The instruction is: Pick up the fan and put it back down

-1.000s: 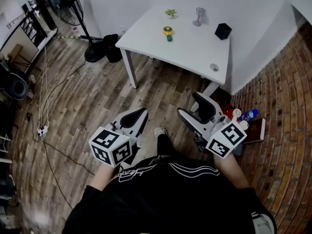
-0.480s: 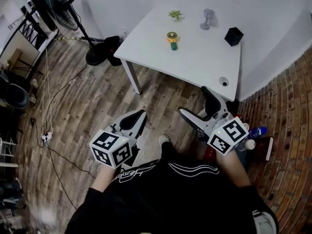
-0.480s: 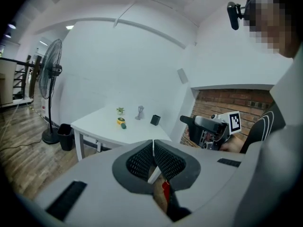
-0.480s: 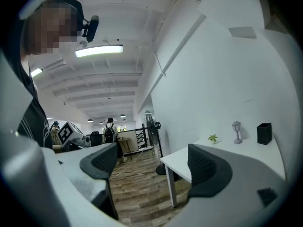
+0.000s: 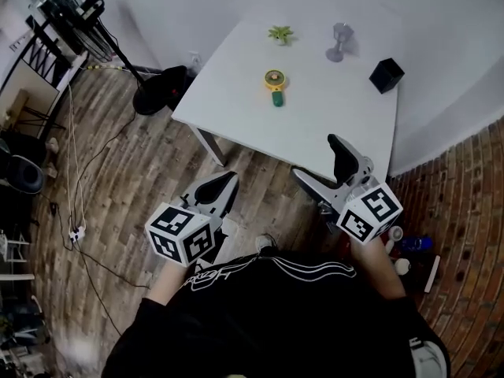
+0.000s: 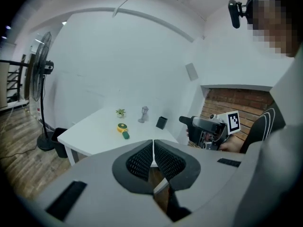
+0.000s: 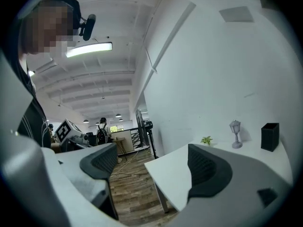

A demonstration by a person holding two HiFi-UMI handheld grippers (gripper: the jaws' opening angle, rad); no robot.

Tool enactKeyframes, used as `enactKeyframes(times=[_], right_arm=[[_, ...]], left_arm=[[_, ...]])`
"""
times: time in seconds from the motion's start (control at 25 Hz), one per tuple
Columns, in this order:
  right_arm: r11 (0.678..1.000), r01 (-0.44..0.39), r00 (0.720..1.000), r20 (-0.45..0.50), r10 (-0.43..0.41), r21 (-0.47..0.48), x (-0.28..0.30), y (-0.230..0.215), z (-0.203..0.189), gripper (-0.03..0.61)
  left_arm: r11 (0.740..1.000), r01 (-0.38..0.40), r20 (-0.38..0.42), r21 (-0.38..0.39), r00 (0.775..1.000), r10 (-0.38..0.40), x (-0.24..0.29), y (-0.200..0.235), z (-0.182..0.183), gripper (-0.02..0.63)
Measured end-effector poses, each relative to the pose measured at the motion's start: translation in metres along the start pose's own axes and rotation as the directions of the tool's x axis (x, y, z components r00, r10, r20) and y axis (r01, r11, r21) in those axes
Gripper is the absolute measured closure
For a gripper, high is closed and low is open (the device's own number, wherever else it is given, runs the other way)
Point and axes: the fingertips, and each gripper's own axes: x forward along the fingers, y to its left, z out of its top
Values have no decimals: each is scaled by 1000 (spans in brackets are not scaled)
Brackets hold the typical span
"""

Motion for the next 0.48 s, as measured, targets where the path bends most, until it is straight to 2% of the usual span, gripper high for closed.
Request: enactKeyframes(times=[0.2,0.48], right_arm=[[1000,3,1000,-11,-4,-9,22,-34,4,127],[1000,24,998,-56,-23,4,40,-56,-10,140]], left_arm=[[1000,11,6,25,1000,-11,36,12,25,580],[999,28,-14,20,1000,-28,61,30,28,580]])
